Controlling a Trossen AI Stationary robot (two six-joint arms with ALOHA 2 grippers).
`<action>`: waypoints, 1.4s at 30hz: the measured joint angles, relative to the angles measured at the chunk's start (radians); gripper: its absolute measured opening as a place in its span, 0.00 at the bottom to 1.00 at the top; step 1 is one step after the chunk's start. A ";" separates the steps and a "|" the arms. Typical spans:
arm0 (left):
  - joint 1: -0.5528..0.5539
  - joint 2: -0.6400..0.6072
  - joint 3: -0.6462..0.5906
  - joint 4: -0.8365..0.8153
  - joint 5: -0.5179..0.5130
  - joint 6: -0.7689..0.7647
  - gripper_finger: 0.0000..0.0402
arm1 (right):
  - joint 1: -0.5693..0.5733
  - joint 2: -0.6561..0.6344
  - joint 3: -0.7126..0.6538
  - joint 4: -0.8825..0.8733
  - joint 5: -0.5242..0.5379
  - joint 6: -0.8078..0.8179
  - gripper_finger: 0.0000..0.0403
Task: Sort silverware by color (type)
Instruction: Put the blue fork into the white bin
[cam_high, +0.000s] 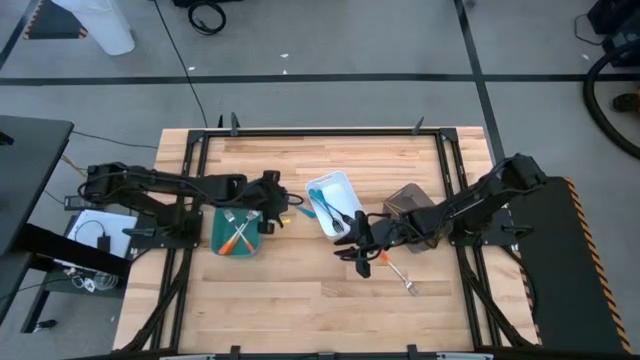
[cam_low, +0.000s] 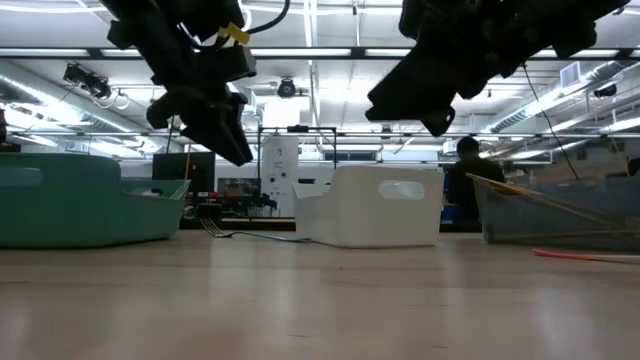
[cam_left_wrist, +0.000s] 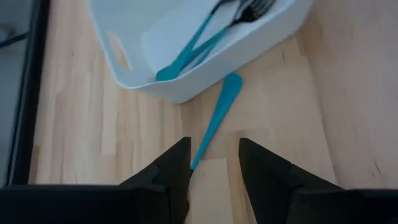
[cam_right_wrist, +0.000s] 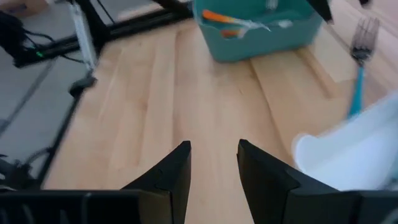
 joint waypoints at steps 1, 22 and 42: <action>0.011 0.006 0.000 0.001 0.021 0.024 0.36 | 0.005 0.007 0.000 0.022 0.000 -0.002 0.34; 0.200 0.306 0.001 0.125 0.157 0.110 0.36 | 0.058 0.029 0.000 0.084 0.081 -0.024 0.34; 0.255 0.343 0.004 0.105 0.225 0.236 0.04 | 0.058 0.029 0.000 0.083 0.081 -0.032 0.34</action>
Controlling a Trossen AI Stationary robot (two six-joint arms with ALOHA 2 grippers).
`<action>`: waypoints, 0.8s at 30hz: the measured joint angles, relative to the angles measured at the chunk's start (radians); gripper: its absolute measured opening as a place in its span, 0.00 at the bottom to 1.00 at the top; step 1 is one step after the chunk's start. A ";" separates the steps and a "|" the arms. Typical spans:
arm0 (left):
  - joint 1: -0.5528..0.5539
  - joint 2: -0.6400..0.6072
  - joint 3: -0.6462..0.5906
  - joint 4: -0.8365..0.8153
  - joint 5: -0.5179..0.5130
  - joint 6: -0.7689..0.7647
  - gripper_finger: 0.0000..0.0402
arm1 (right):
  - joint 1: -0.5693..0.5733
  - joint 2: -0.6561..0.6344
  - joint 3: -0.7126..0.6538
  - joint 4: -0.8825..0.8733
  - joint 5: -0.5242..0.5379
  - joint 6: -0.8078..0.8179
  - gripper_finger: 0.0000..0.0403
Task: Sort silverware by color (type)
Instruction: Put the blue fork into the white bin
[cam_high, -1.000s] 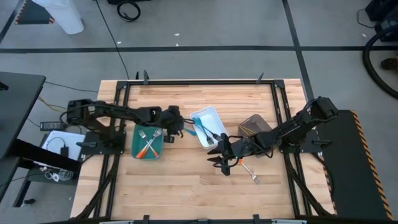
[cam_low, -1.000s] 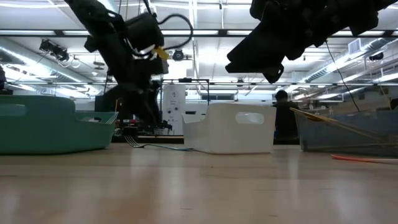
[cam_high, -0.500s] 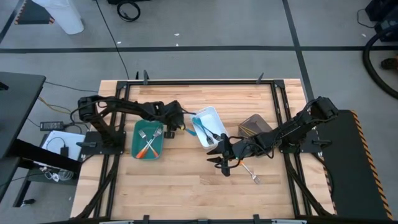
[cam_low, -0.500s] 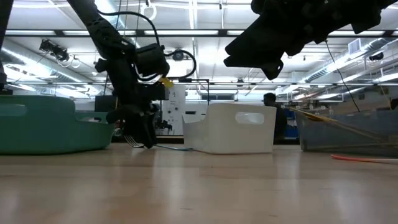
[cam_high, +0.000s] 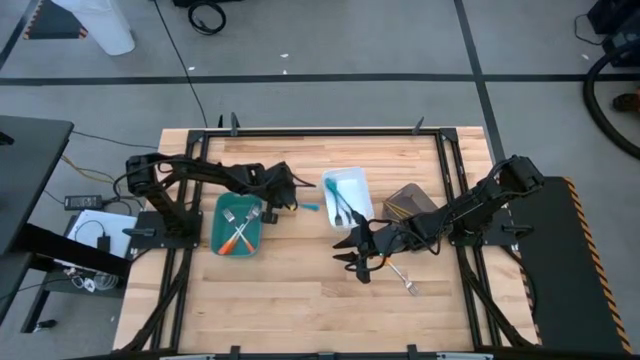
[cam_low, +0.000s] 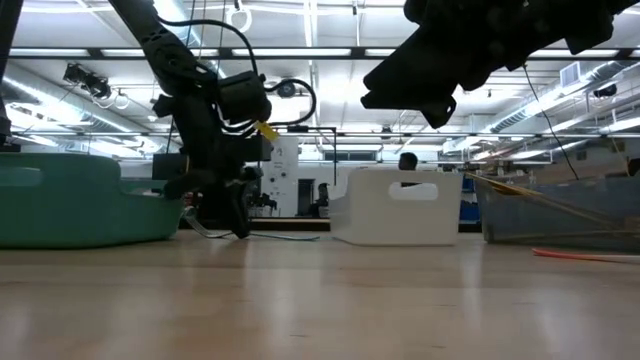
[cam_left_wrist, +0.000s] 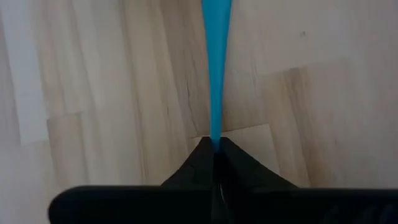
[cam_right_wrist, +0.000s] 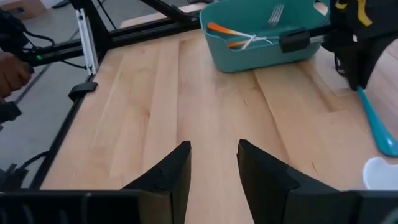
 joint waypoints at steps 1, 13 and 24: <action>-0.003 0.000 0.000 0.000 -0.004 0.008 0.04 | 0.000 0.000 0.000 -0.005 0.002 0.000 0.34; -0.088 0.005 0.106 -0.118 -0.025 0.044 0.04 | -0.002 -0.001 0.000 -0.042 0.048 0.008 0.34; -0.153 -0.055 0.193 -0.204 -0.144 -0.004 0.04 | 0.014 -0.138 0.000 -0.265 0.159 0.050 0.34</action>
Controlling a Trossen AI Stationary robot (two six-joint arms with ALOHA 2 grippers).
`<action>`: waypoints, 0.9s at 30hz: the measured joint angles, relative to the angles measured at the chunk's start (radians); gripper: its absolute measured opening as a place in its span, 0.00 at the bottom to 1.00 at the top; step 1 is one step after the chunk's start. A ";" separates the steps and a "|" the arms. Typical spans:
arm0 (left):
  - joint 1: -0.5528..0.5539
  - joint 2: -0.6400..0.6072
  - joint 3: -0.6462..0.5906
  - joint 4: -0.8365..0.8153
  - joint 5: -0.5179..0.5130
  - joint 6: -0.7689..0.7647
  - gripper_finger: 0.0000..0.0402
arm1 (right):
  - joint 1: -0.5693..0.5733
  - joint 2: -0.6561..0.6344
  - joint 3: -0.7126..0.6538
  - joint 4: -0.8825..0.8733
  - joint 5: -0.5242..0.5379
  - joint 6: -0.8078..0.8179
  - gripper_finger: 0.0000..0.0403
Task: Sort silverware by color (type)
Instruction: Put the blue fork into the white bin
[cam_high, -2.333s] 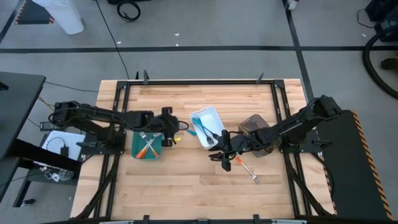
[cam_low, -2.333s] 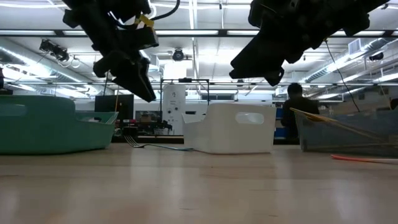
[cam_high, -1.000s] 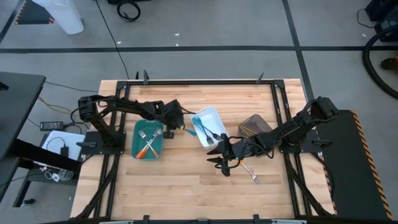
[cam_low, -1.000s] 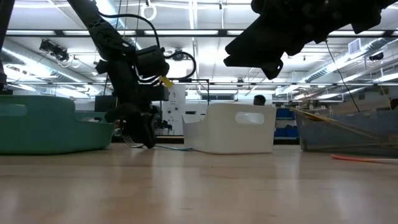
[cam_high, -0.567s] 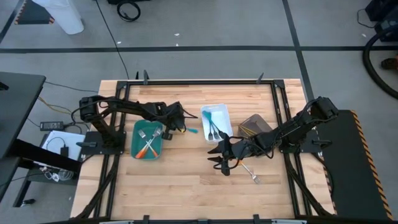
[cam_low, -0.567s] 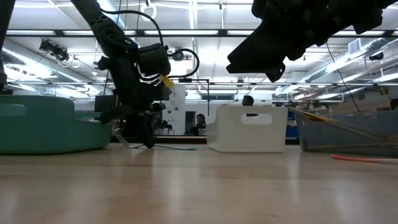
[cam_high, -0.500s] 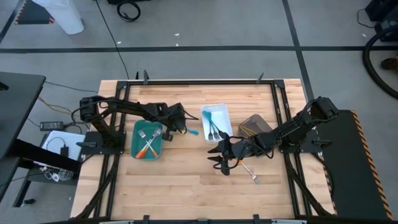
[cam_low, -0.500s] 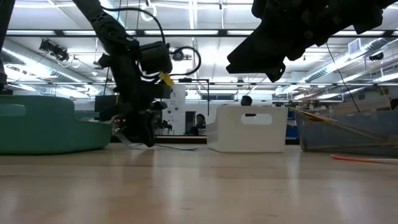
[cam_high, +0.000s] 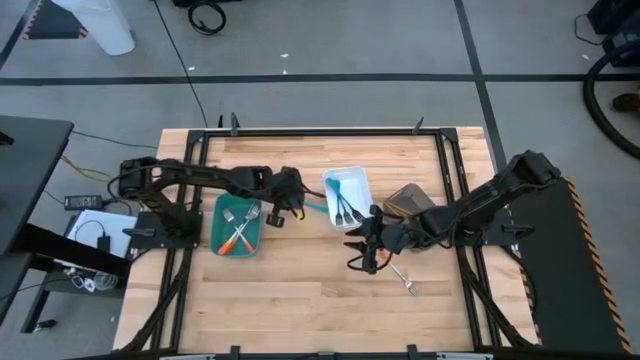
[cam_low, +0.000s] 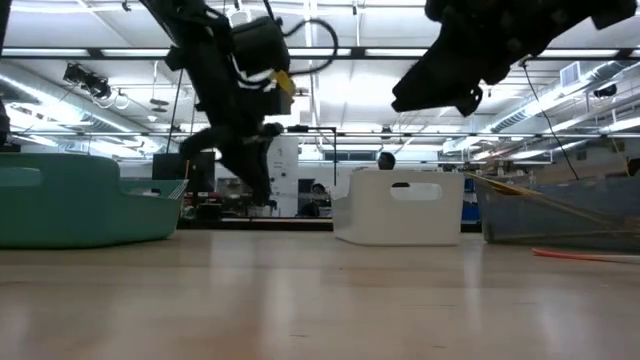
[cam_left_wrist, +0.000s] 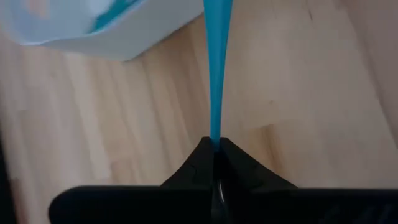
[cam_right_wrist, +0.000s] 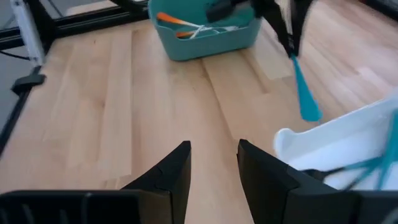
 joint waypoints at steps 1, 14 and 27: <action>0.000 -0.016 0.000 -0.004 0.000 -0.008 0.04 | 0.004 -0.011 0.000 -0.017 0.012 0.003 0.34; -0.036 -0.127 0.001 0.270 0.021 -0.165 0.04 | -0.018 -0.009 -0.001 0.030 0.139 -0.056 0.34; -0.110 -0.125 0.000 0.639 -0.154 -0.202 0.04 | -0.064 -0.033 0.000 0.315 0.445 -0.341 0.45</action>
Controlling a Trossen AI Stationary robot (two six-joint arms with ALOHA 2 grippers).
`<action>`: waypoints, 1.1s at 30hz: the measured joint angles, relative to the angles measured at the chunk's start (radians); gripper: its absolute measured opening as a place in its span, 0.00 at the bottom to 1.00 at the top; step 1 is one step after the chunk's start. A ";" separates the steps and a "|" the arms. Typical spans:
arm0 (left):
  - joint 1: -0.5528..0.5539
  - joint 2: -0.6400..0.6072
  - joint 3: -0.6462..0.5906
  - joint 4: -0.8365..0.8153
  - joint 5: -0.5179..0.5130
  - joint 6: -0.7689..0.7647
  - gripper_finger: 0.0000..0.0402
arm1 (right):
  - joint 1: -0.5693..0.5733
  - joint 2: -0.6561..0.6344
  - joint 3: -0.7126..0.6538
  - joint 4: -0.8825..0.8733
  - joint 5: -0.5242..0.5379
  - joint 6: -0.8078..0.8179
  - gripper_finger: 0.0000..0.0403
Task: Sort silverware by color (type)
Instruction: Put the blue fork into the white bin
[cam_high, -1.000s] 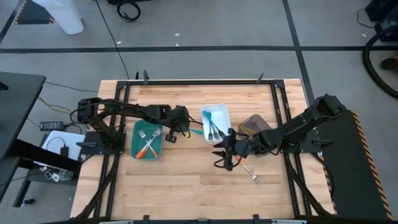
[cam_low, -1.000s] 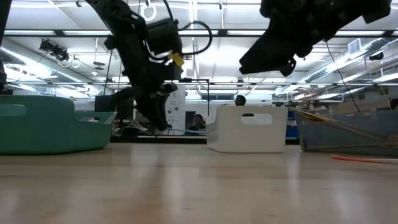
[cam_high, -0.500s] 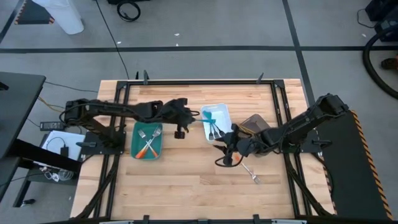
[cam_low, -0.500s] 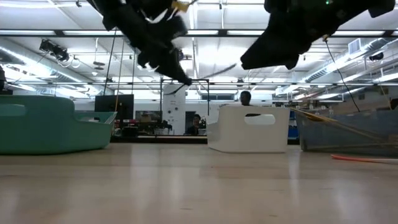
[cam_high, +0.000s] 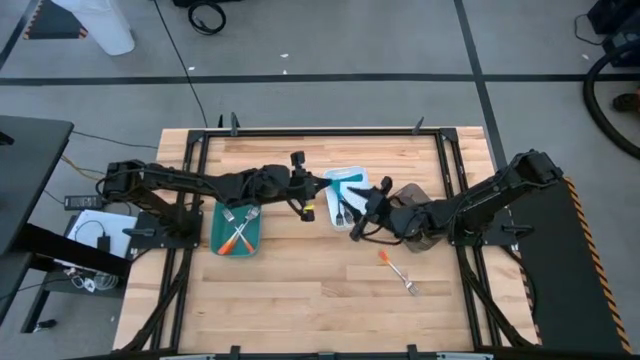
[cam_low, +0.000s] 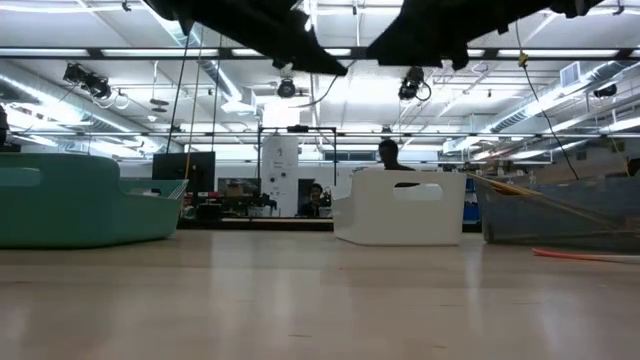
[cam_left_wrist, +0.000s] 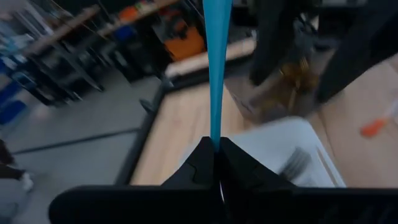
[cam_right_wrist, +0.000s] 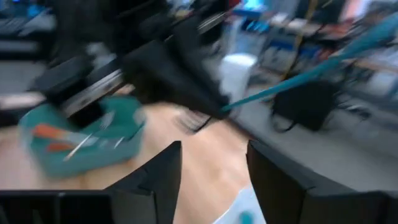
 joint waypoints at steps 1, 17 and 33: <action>-0.005 0.000 0.000 0.026 -0.015 0.002 0.04 | -0.003 0.000 0.000 0.037 0.027 -0.032 0.47; -0.065 0.001 0.000 0.158 -0.105 -0.001 0.04 | -0.075 -0.001 0.000 0.345 -0.067 -0.208 0.52; -0.065 0.002 0.000 0.199 -0.107 -0.007 0.04 | -0.141 -0.001 0.000 0.380 -0.153 -0.205 0.15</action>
